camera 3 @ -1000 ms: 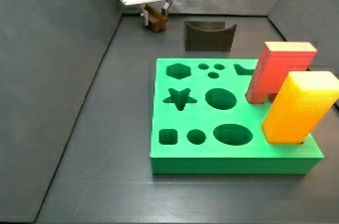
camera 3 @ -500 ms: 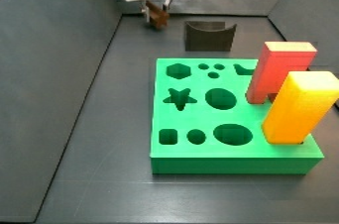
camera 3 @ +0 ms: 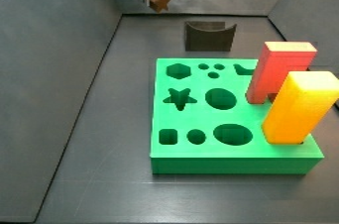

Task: Pick up the star object. Move up. Place the star object on the fixture. Regrasp the star object. Move to above the board. Insert the star object.
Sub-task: Place the star object on the fixture.

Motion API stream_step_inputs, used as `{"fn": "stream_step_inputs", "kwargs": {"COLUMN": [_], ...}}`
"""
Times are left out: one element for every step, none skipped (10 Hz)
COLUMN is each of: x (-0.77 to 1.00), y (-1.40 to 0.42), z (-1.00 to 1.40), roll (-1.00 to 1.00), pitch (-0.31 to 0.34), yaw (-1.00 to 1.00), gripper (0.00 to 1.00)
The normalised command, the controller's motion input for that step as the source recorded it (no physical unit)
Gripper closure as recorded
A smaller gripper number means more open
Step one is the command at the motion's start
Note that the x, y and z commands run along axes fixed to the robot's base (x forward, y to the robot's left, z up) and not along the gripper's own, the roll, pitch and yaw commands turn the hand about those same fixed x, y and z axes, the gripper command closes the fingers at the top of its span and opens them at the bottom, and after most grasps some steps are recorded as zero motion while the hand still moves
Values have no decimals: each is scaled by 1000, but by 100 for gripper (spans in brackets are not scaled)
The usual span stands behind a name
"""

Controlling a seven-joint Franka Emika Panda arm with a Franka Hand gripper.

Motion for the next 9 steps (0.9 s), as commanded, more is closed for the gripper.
{"fn": "stream_step_inputs", "kwargs": {"x": [-12,-15,-19,-20,-19,-12,-8,2,1000], "y": [-2,2,4,7,7,8,8,11,-840], "z": [1000,1000,1000,1000,867,700,587,363,379], "roll": [-1,7,17,28,35,40,42,47,-20], "pitch": [34,36,40,44,55,63,71,82,-98], "yaw": [-2,-3,-6,-7,-7,-6,-4,0,-1000], "gripper": [100,100,100,100,100,100,100,100,100]}}
